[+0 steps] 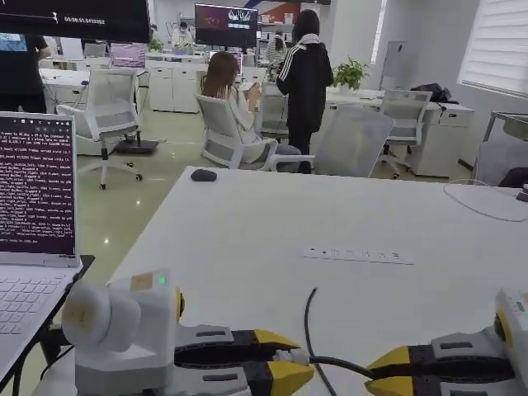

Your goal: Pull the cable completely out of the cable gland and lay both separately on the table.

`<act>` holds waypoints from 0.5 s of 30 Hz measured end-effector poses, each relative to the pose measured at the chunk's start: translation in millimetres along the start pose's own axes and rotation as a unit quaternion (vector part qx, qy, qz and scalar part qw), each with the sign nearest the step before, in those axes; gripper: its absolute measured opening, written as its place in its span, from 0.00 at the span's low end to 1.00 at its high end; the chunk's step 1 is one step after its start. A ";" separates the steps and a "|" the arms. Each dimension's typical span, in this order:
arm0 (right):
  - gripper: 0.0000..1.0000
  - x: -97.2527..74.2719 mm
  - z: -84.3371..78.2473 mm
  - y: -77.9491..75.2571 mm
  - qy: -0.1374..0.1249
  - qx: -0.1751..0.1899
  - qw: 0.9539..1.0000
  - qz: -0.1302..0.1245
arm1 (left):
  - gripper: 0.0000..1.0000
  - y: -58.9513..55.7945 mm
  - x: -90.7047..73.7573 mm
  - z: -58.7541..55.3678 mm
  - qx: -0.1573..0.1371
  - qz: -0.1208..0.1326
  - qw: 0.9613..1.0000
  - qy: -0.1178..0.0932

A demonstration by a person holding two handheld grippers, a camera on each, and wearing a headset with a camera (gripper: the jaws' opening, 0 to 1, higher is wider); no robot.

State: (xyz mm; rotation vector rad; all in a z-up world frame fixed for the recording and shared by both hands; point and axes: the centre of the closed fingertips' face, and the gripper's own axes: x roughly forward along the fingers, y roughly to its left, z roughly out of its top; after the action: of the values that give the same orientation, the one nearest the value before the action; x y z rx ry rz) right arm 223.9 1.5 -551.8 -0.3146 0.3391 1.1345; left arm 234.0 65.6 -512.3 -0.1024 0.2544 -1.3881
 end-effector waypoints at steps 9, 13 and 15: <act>0.05 -5.8 -7.5 2.3 0.002 0.001 1.000 -0.003 | 0.17 -5.1 9.6 2.6 0.006 -0.012 1.000 0.007; 0.06 -6.1 -9.2 0.2 0.009 -0.019 1.000 -0.004 | 0.17 -12.7 13.0 4.2 0.014 -0.027 1.000 0.008; 0.13 -5.3 -3.3 -3.6 0.001 -0.030 0.999 -0.016 | 0.17 -18.3 15.8 3.9 0.017 -0.036 0.999 0.010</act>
State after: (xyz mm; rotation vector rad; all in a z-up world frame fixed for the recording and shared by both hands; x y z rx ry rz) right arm 224.8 -5.7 -552.3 -0.3721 0.3018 1.1148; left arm 219.9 46.5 -506.3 -0.0705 0.2460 -1.4644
